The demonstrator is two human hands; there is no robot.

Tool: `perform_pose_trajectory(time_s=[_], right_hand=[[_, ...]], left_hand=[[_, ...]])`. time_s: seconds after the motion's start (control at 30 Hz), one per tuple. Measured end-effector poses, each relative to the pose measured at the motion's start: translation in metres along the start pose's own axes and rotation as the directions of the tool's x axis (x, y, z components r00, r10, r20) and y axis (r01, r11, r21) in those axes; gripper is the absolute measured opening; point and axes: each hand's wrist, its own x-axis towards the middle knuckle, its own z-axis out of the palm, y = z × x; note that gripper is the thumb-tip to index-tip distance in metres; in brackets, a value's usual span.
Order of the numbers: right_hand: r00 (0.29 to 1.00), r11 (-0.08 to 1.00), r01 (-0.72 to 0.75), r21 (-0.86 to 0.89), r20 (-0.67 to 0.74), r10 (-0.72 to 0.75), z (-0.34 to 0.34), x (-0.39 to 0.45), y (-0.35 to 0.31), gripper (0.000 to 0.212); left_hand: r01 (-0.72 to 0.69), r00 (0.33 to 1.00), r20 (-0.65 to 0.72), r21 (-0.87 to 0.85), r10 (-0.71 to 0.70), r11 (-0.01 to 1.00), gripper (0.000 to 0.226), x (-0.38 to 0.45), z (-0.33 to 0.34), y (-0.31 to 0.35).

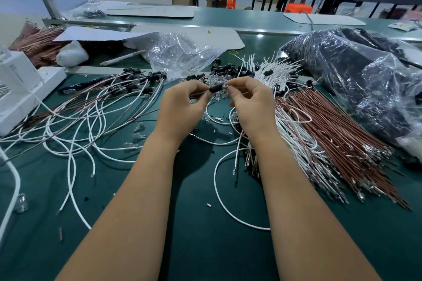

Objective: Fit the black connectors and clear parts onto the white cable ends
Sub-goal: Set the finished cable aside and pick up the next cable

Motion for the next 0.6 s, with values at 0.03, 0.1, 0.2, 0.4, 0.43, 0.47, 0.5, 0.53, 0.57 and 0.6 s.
perform_pose_trajectory(time_s=[0.03, 0.1, 0.2, 0.4, 0.43, 0.47, 0.5, 0.53, 0.57, 0.6], right_hand=[[1.000, 1.000, 0.007, -0.002, 0.000, -0.007, -0.0002, -0.0007, -0.0007, 0.027], [1.000, 1.000, 0.015, -0.005, -0.001, -0.015, -0.0002, -0.0019, -0.0021, 0.030], [1.000, 1.000, 0.011, -0.002, -0.002, -0.011, -0.0001, -0.0024, -0.0034, 0.030], [0.998, 0.999, -0.051, 0.012, -0.021, 0.052, -0.0008, -0.0020, -0.0022, 0.024], [0.998, 0.998, -0.064, 0.025, -0.023, 0.064, -0.0010, -0.0018, -0.0022, 0.023], [0.998, 0.997, -0.065, 0.030, -0.023, 0.066, -0.0011, -0.0017, -0.0025, 0.021], [0.998, 0.998, -0.057, 0.025, -0.024, 0.058, -0.0011, -0.0015, -0.0027, 0.018], [0.999, 0.999, -0.044, 0.016, -0.024, 0.044, -0.0009, -0.0014, -0.0028, 0.017], [0.999, 1.000, -0.031, 0.007, -0.023, 0.031, -0.0006, -0.0014, -0.0029, 0.016], [1.000, 1.000, -0.020, -0.002, -0.019, 0.020, -0.0006, -0.0015, -0.0026, 0.017]], left_hand=[[0.001, 1.000, 0.009, -0.016, -0.001, 1.000, 0.006, -0.0003, 0.0005, 0.0002], [0.010, 1.000, 0.029, -0.036, -0.009, 0.999, 0.004, -0.0007, 0.0013, -0.0001], [0.017, 0.999, 0.029, -0.057, -0.015, 0.998, 0.005, -0.0013, 0.0019, -0.0014], [0.009, 0.999, 0.033, -0.045, -0.008, 0.999, 0.007, -0.0013, 0.0017, -0.0022], [0.009, 0.999, 0.032, -0.044, -0.008, 0.999, 0.006, -0.0013, 0.0018, -0.0023], [0.009, 1.000, 0.031, -0.045, -0.008, 0.999, 0.006, -0.0014, 0.0018, -0.0022], [0.007, 1.000, 0.027, -0.047, -0.006, 0.999, 0.006, -0.0016, 0.0019, -0.0023], [0.001, 1.000, 0.022, -0.046, 0.000, 0.999, 0.006, -0.0016, 0.0018, -0.0024], [-0.007, 1.000, 0.016, -0.040, 0.008, 0.999, 0.006, -0.0018, 0.0016, -0.0024], [-0.013, 1.000, 0.010, -0.031, 0.013, 0.999, 0.006, -0.0017, 0.0013, -0.0025]])
